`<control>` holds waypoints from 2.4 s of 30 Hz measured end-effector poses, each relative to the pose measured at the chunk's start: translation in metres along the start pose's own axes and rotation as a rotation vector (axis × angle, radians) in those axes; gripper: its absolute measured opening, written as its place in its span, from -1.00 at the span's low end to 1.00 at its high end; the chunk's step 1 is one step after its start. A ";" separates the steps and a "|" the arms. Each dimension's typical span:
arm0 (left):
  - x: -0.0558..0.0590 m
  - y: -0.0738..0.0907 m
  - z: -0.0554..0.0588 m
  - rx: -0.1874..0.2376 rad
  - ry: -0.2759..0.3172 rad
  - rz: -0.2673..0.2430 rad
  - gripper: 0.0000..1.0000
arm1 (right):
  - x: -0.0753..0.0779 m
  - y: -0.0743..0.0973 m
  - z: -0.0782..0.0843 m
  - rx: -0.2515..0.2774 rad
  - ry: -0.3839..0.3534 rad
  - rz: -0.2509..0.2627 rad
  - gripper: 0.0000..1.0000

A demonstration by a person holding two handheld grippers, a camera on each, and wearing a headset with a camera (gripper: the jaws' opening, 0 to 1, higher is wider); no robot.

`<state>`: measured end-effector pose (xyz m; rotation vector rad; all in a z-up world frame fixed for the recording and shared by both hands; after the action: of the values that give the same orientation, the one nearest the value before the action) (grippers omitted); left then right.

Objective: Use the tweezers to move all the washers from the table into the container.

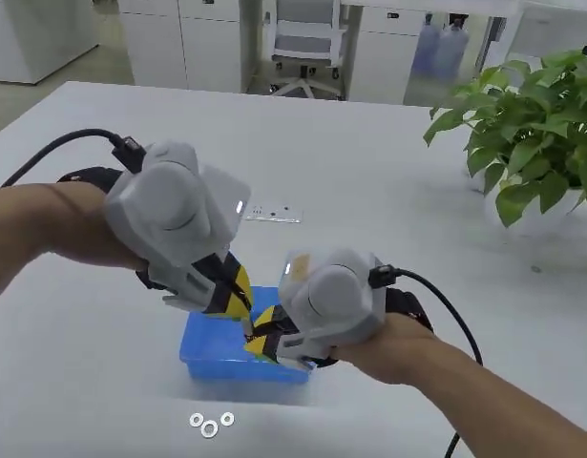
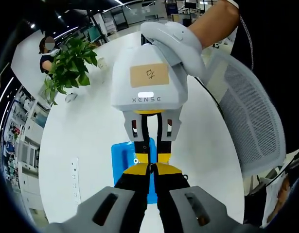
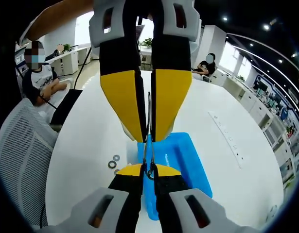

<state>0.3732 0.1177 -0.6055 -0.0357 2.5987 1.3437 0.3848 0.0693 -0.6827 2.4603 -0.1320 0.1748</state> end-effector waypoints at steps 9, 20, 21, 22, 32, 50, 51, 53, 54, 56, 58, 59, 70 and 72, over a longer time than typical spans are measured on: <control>-0.012 -0.009 0.013 -0.015 0.006 -0.001 -0.86 | 0.012 -0.013 0.008 -0.010 0.007 -0.004 -0.81; -0.023 -0.026 0.027 -0.018 0.025 0.019 -0.86 | 0.022 -0.025 0.024 -0.025 -0.023 -0.012 -0.81; -0.023 -0.027 0.028 -0.018 0.027 0.022 -0.86 | 0.022 -0.026 0.026 -0.029 -0.028 -0.015 -0.81; -0.024 -0.030 0.029 -0.019 0.030 0.026 -0.86 | 0.023 -0.027 0.028 -0.031 -0.029 -0.017 -0.81; -0.030 -0.043 0.038 -0.026 0.037 0.046 -0.86 | 0.028 -0.036 0.042 -0.048 -0.062 -0.035 -0.81; -0.033 -0.052 0.051 -0.050 0.055 0.060 -0.86 | 0.030 -0.050 0.051 -0.058 -0.090 -0.064 -0.80; -0.033 -0.053 0.051 -0.050 0.055 0.061 -0.86 | 0.030 -0.050 0.051 -0.059 -0.091 -0.066 -0.80; -0.033 -0.053 0.052 -0.048 0.056 0.062 -0.86 | 0.030 -0.050 0.051 -0.058 -0.091 -0.067 -0.80; -0.033 -0.053 0.052 -0.048 0.056 0.061 -0.86 | 0.030 -0.050 0.052 -0.057 -0.094 -0.066 -0.80; -0.034 -0.053 0.052 -0.048 0.056 0.061 -0.86 | 0.031 -0.050 0.051 -0.058 -0.092 -0.066 -0.80; -0.034 -0.053 0.052 -0.050 0.054 0.061 -0.86 | 0.030 -0.050 0.051 -0.061 -0.090 -0.066 -0.80; -0.033 -0.052 0.052 -0.050 0.053 0.061 -0.86 | 0.030 -0.049 0.051 -0.061 -0.090 -0.065 -0.79; -0.031 -0.042 0.044 -0.050 0.044 0.044 -0.86 | 0.029 -0.042 0.042 -0.050 -0.072 -0.046 -0.79; -0.030 -0.039 0.043 -0.050 0.043 0.040 -0.86 | 0.029 -0.041 0.040 -0.048 -0.070 -0.045 -0.78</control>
<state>0.4149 0.1270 -0.6551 -0.0205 2.6140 1.4375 0.4226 0.0746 -0.7337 2.4200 -0.1098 0.0654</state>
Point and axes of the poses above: the centre of the closed fingertips' face, and the gripper's own axes: y roughly backward along the fingers, x roughly to its right, z roughly out of its underside, the point moved 6 cm from there along y, roughly backward along the fingers, and after that the axes turned 4 degrees about x, right-handed, at the moved point
